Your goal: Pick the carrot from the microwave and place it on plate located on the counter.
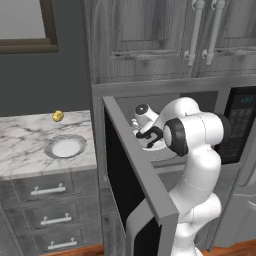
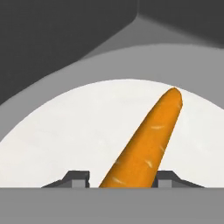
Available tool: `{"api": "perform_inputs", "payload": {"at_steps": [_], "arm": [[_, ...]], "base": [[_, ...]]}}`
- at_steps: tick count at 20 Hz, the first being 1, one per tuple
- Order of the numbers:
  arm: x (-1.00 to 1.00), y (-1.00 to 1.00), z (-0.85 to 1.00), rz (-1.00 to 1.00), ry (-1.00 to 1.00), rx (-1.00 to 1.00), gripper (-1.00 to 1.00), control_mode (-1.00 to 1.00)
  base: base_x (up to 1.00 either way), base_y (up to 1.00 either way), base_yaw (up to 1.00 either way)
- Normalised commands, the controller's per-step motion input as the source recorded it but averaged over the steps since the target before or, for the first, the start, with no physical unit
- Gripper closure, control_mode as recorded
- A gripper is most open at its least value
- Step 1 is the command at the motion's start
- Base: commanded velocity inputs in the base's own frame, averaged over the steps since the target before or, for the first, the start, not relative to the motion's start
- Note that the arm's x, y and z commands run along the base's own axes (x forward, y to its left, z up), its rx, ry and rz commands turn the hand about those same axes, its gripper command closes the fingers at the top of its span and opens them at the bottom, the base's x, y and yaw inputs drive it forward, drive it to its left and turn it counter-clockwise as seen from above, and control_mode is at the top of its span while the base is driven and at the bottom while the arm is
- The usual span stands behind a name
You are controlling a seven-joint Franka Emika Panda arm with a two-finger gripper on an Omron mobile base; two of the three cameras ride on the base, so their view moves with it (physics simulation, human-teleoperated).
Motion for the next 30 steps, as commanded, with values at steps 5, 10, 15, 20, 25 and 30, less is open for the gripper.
{"api": "perform_inputs", "payload": {"at_steps": [5, 10, 15, 20, 25, 30], "arm": [[-0.04, 0.00, 0.01, 0.00, 0.00, 0.00, 1.00, -1.00], [-0.42, -0.09, 0.29, 0.09, 0.00, 0.00, 1.00, -1.00], [-0.64, 0.02, 0.22, 0.21, 0.00, 0.00, 1.00, -1.00], [-0.38, 0.01, 0.51, 0.37, 0.04, 0.00, 1.00, -1.00], [-0.27, 0.00, 0.56, 0.38, 0.10, 0.00, 1.00, -1.00], [-0.75, 0.00, 0.37, 0.29, 0.03, -0.02, 1.00, -1.00]], "base": [[0.00, 0.00, 0.00], [0.00, 0.00, 0.00], [0.00, 0.00, 0.00], [0.00, 0.00, 0.00], [0.00, 0.00, 0.00], [0.00, 0.00, 0.00]]}}
